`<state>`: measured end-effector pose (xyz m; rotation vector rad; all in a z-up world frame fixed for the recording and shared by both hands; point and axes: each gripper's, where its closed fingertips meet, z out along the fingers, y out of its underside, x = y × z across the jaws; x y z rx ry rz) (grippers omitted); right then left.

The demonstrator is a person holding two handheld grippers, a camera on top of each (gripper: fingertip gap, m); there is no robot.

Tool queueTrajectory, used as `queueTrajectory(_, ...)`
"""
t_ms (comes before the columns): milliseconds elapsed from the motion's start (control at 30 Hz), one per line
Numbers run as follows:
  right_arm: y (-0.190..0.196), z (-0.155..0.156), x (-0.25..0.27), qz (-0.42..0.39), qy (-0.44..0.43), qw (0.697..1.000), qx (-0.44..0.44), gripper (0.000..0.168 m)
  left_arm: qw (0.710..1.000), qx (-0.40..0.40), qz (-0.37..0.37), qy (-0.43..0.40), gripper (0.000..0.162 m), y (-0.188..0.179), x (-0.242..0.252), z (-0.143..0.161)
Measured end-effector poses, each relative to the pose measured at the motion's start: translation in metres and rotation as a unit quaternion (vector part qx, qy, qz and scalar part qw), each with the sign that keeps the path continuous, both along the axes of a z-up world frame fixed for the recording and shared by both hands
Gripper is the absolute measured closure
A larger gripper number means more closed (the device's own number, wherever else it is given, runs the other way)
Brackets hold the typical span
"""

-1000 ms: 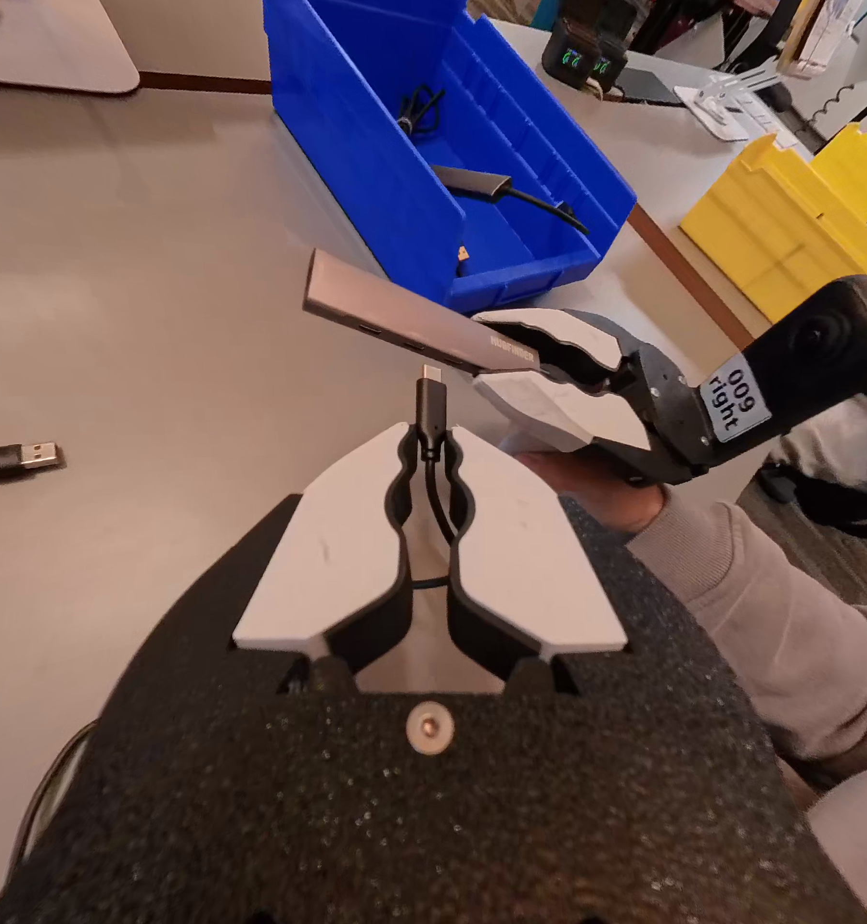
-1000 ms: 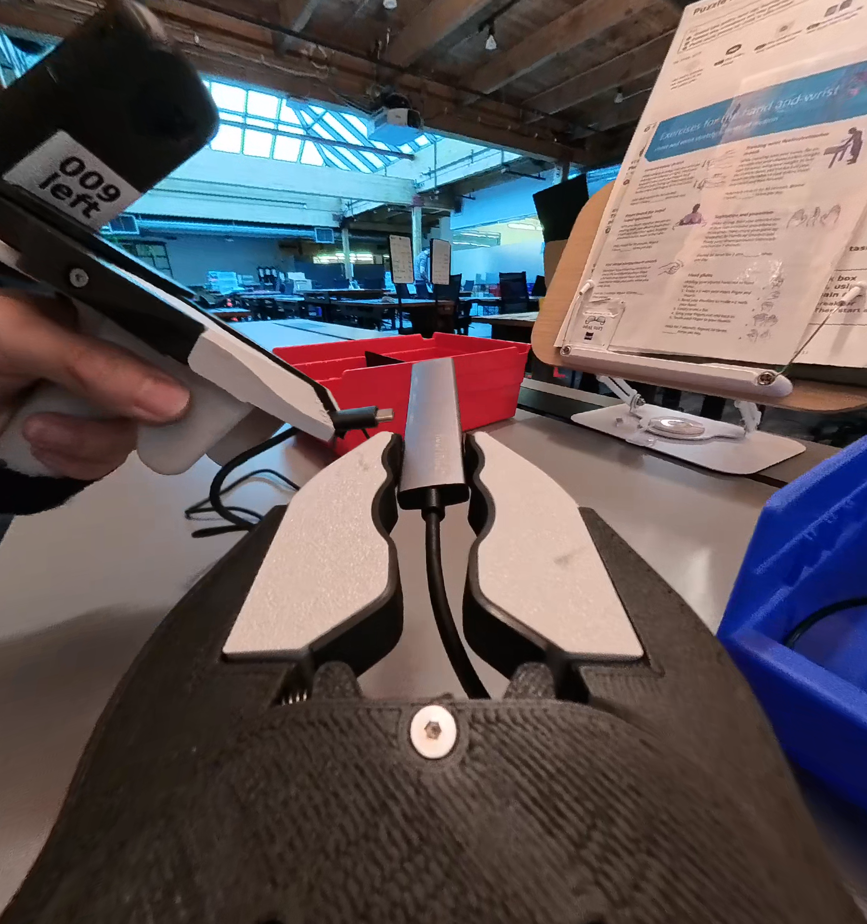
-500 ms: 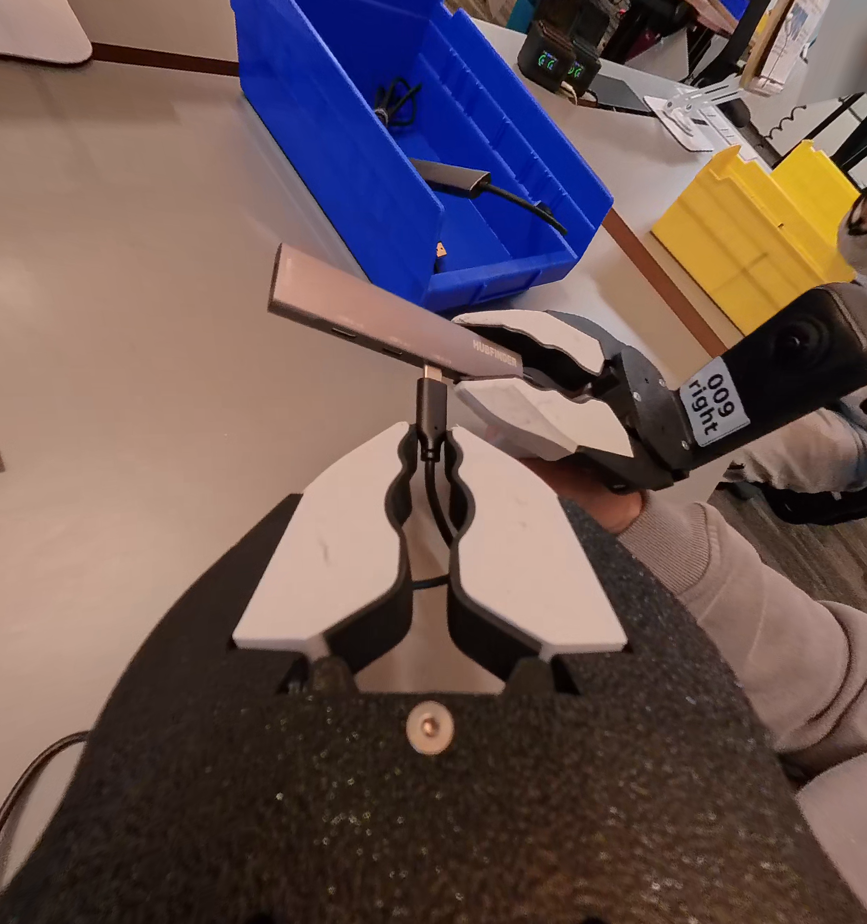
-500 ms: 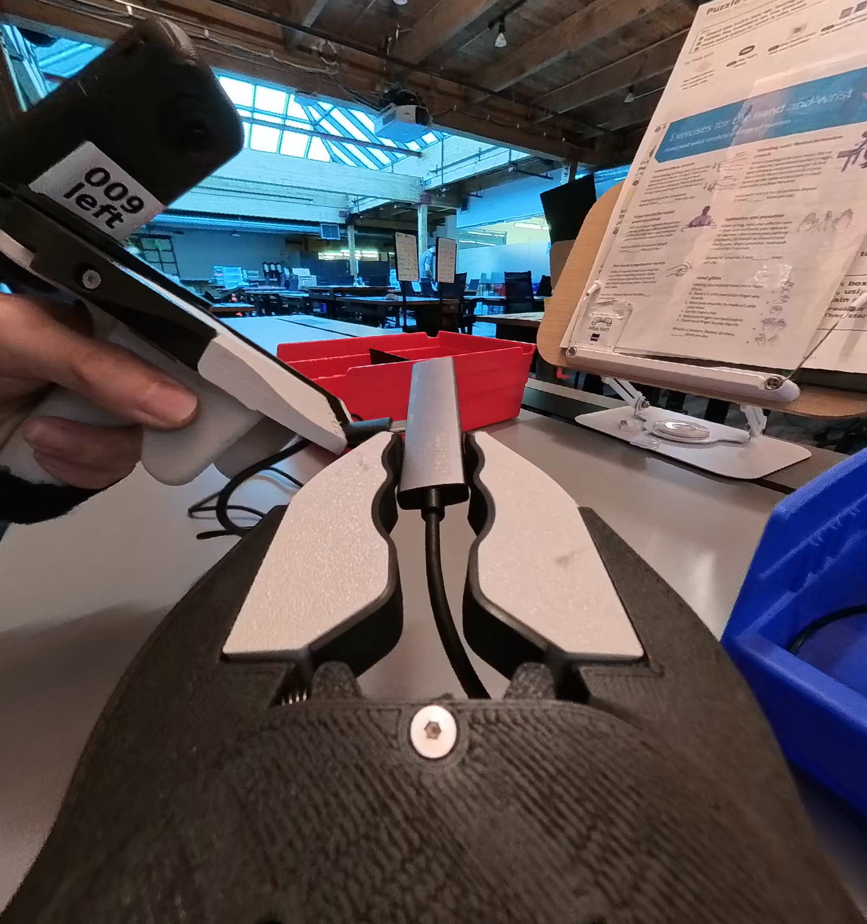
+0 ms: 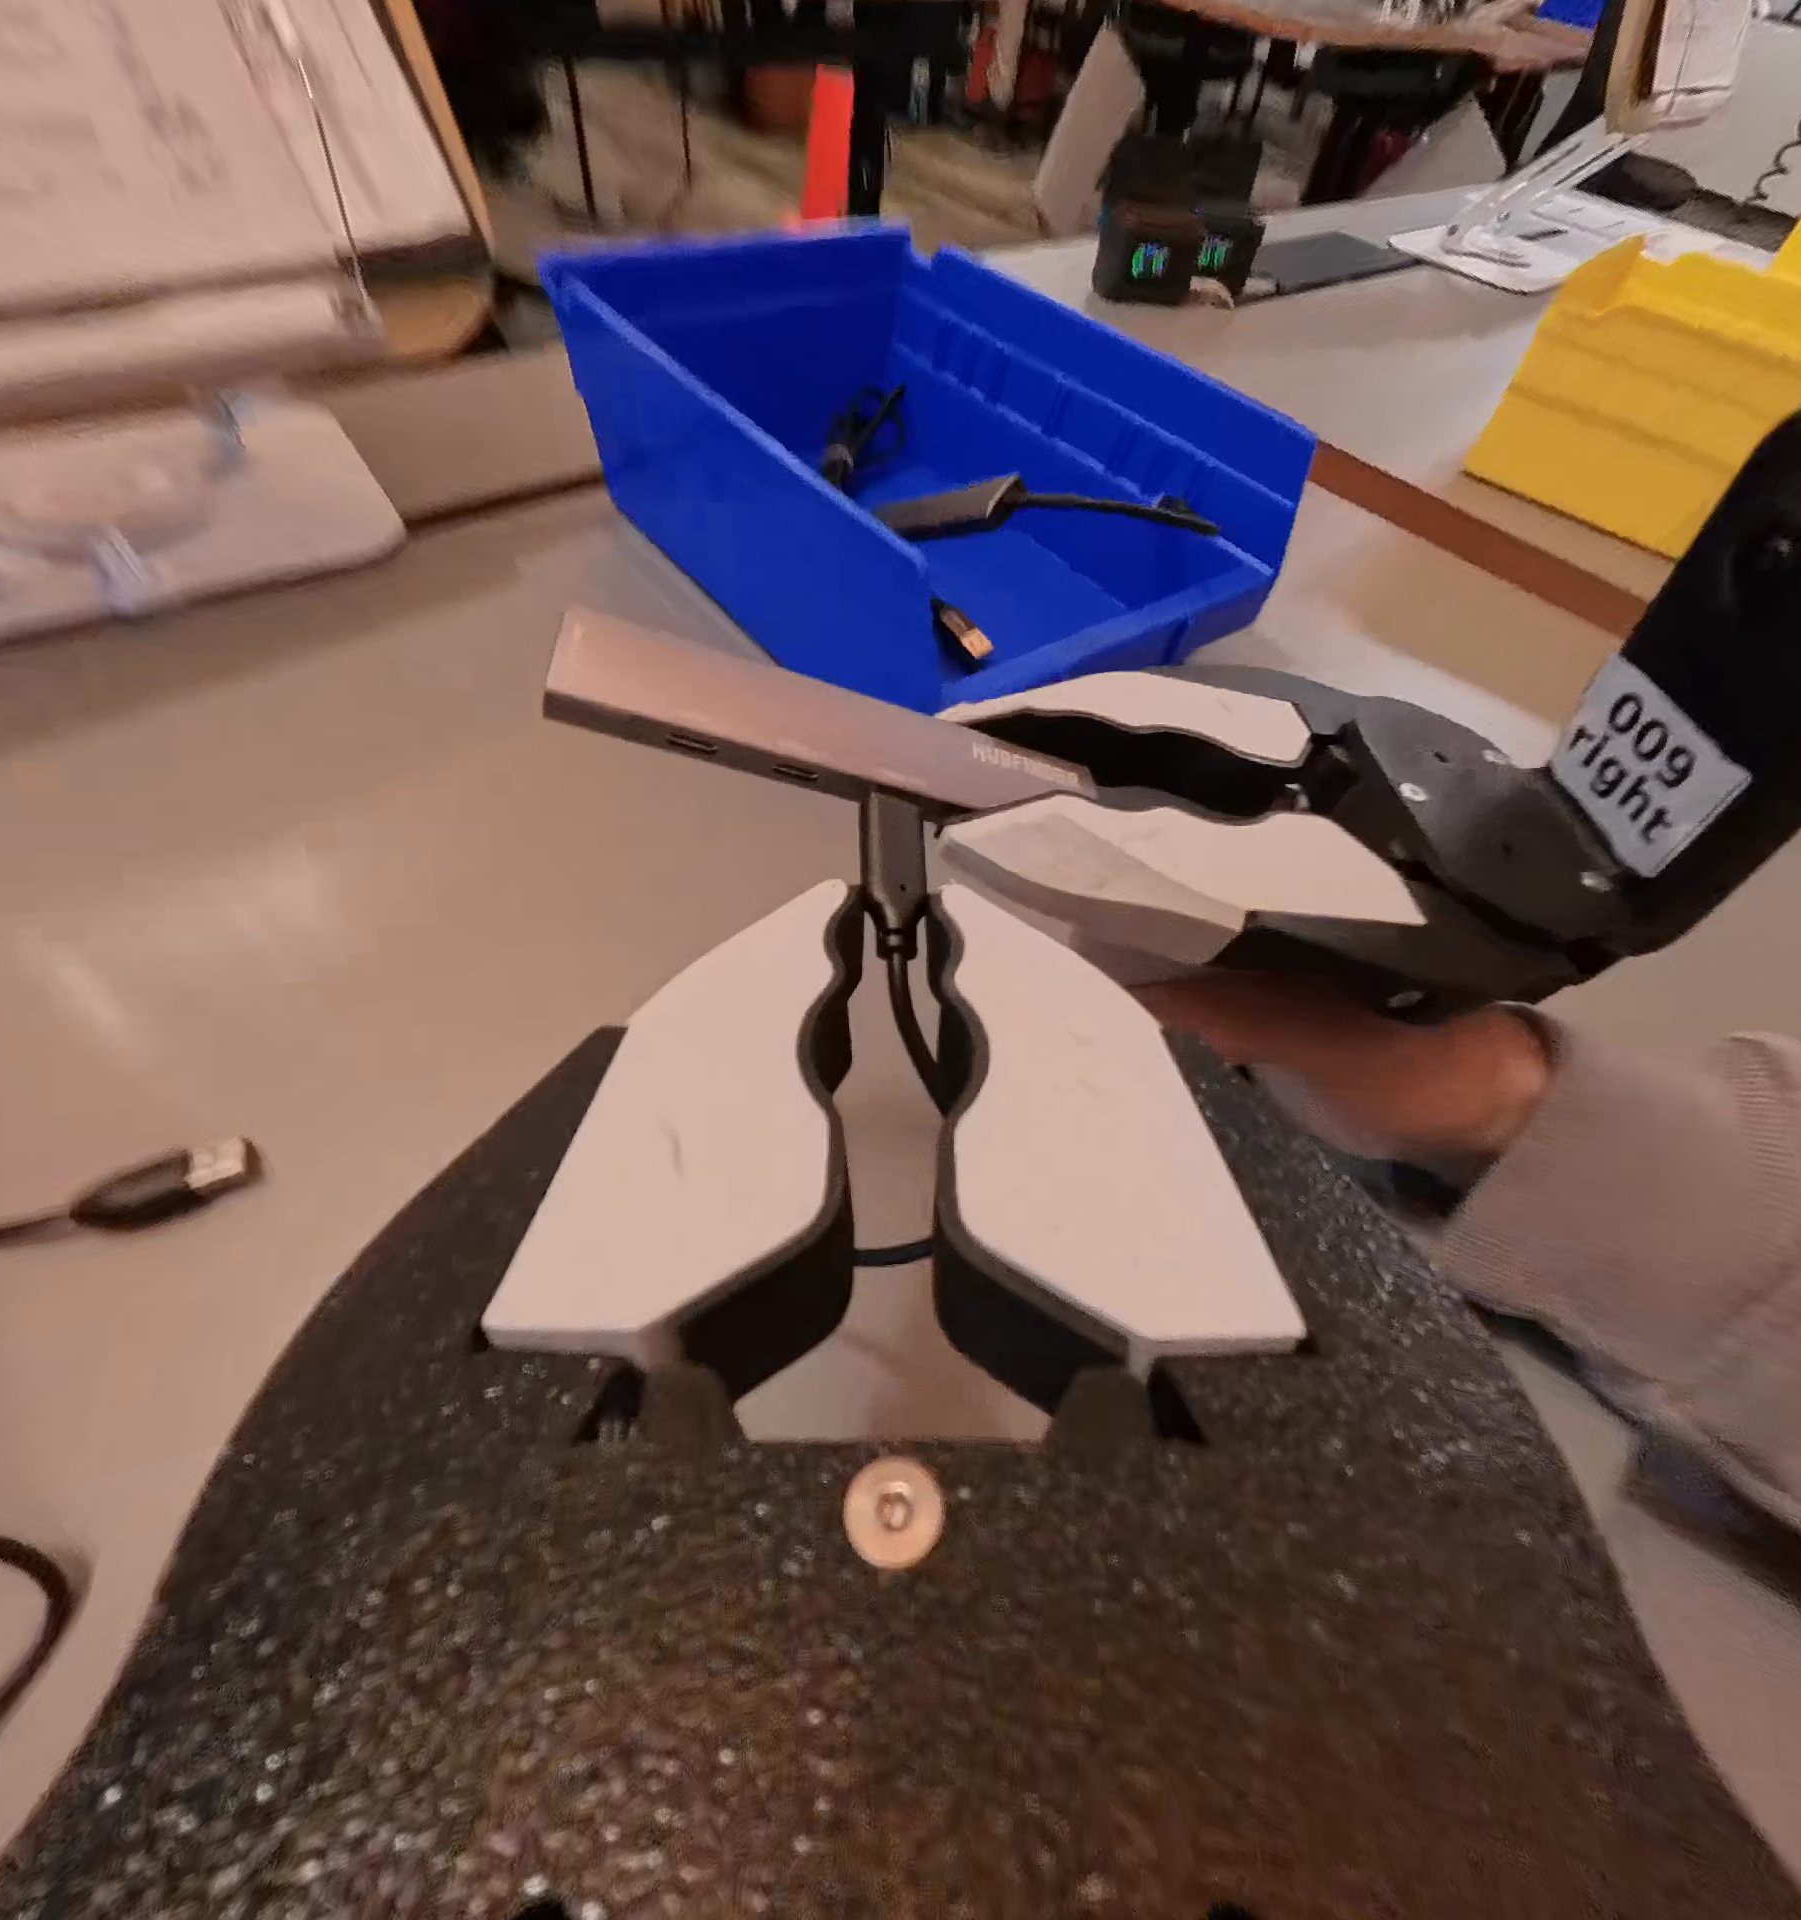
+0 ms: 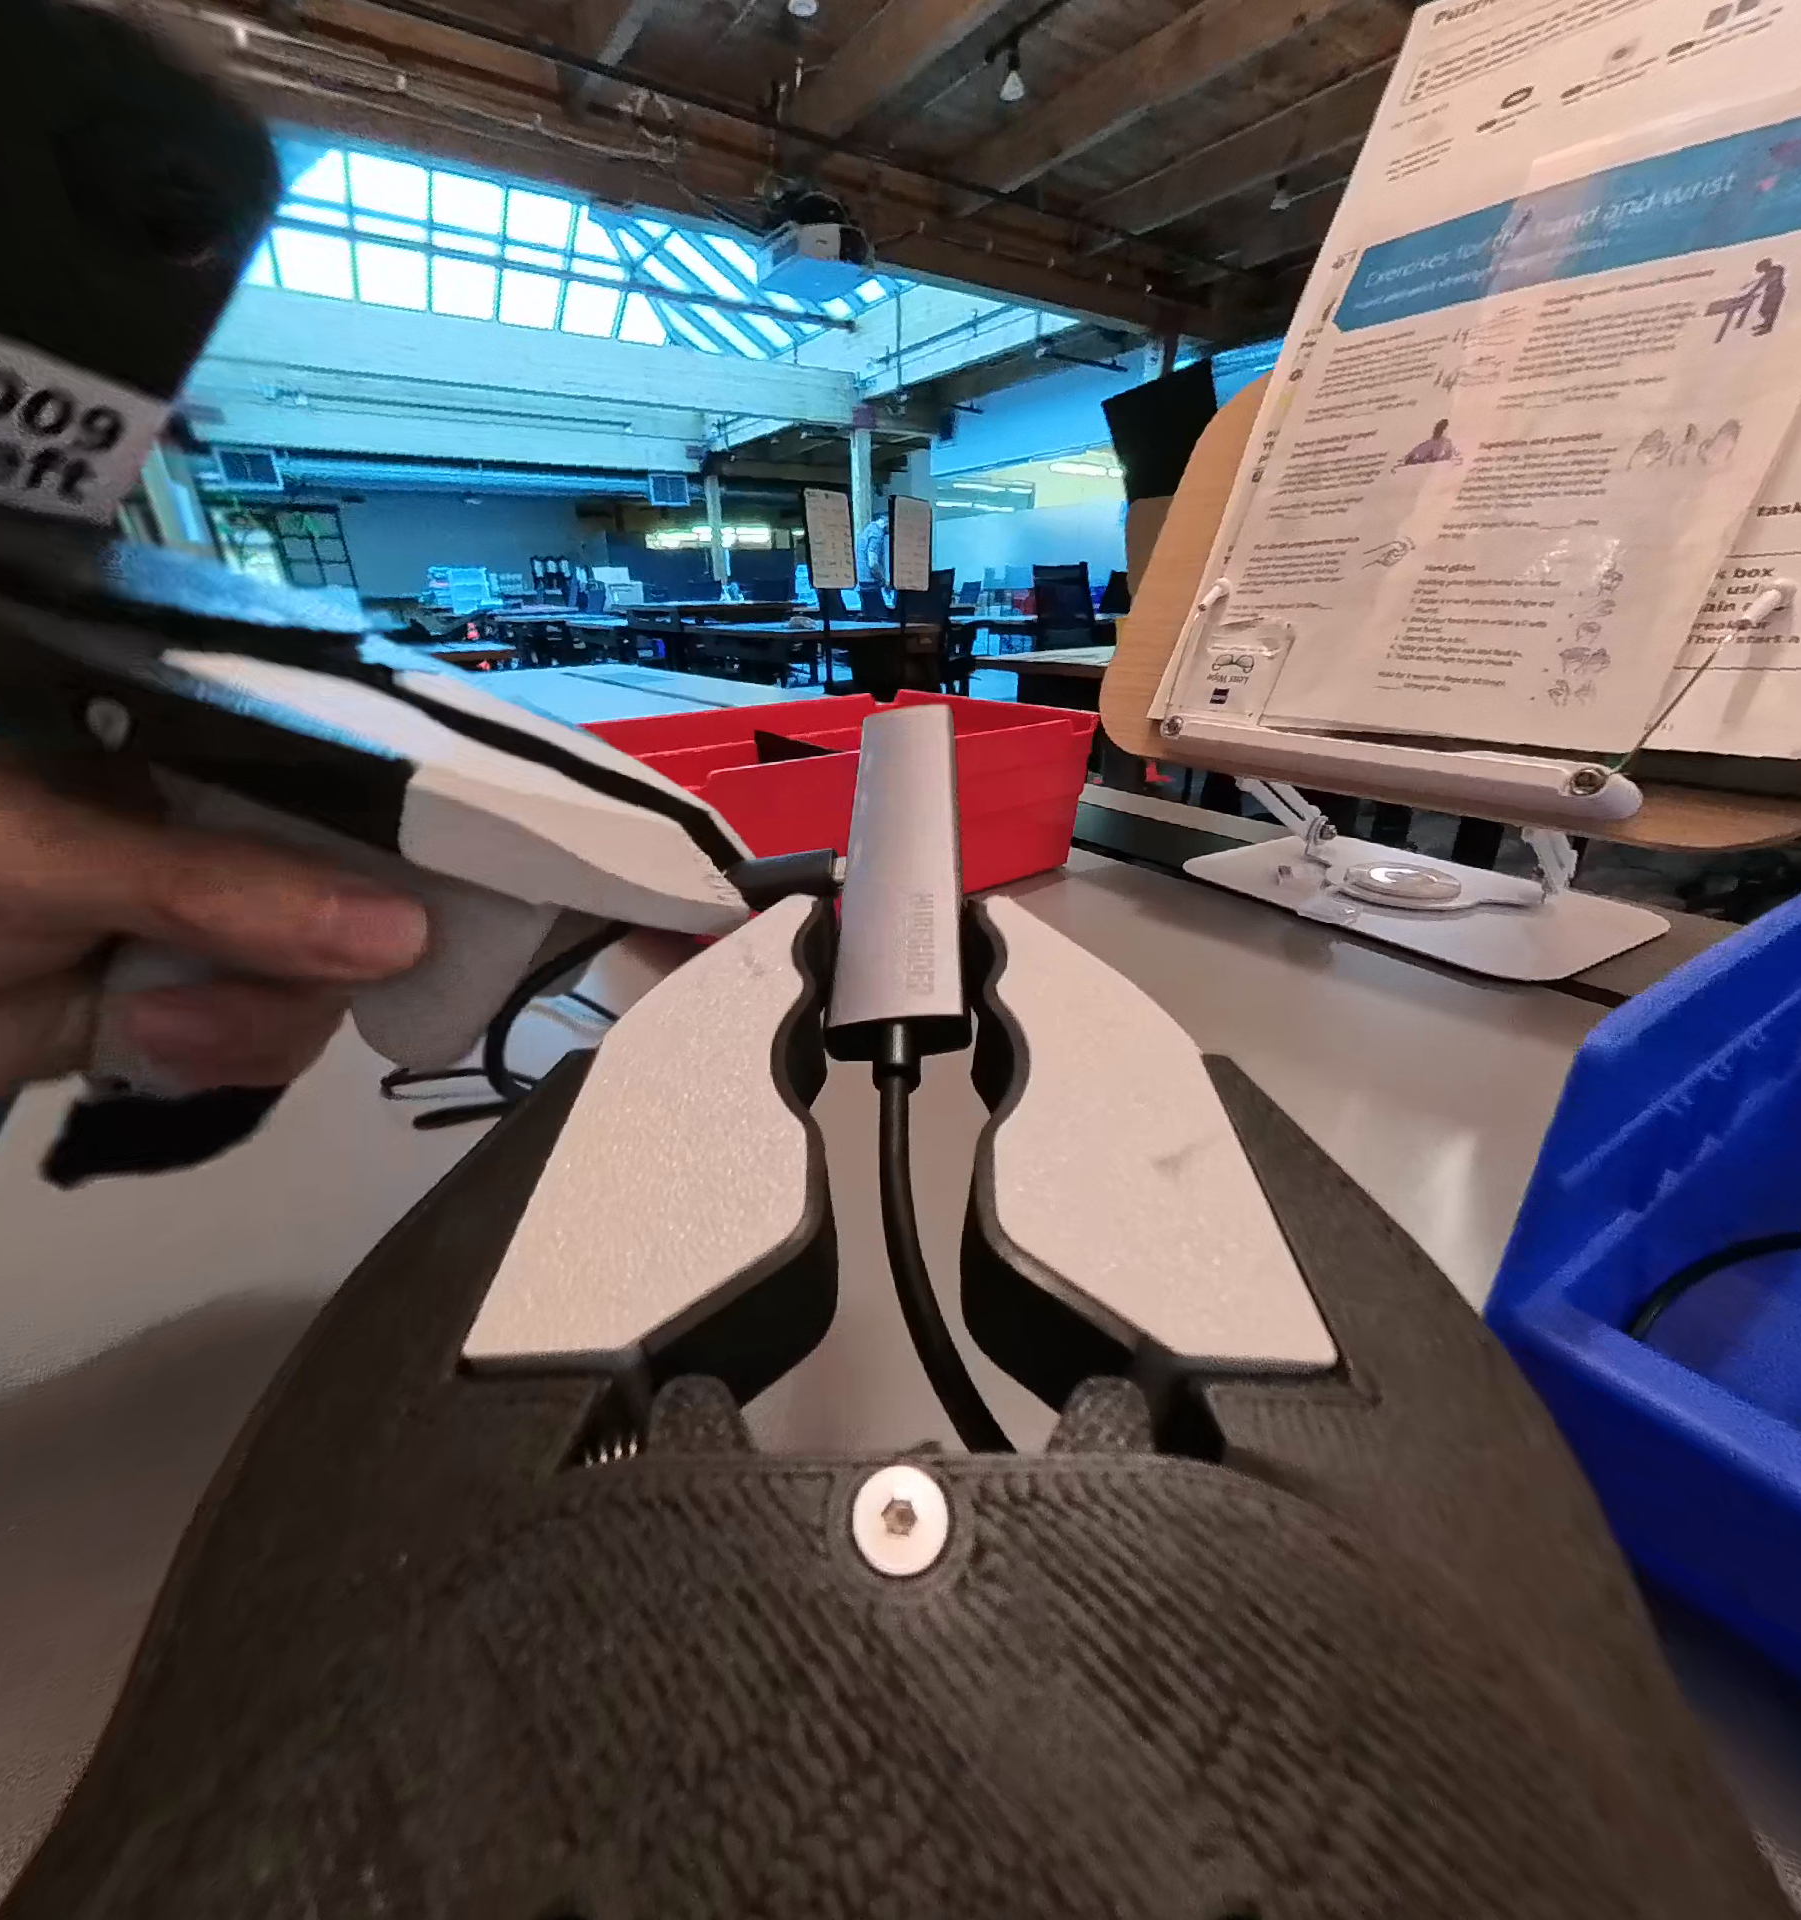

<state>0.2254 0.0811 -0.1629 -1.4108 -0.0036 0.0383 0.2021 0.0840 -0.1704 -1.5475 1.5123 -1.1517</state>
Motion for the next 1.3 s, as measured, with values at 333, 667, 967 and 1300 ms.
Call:
queueTrajectory(333, -0.001, 0.001, 0.001, 0.003, 0.009, 1.0, 0.003, 0.144, 0.957, 0.255, 0.059, -0.126, 0.15, 0.006, 0.006, 0.002)
queueTrajectory(667, 0.002, -0.003, -0.004, -0.006, -0.018, 1.0, -0.014, 0.143, 0.943, 0.318, 0.048, -0.087, 0.151, 0.011, 0.003, -0.001)
queueTrajectory(967, 0.008, -0.011, -0.011, 0.009, -0.04, 0.998, -0.051, 0.143, 0.95, 0.306, 0.006, -0.057, 0.151, 0.016, -0.003, -0.004)
queueTrajectory(1300, -0.015, 0.007, 0.027, -0.017, 0.091, 0.995, 0.043, 0.144, 0.969, 0.216, 0.018, -0.117, 0.131, 0.031, -0.023, 0.033)
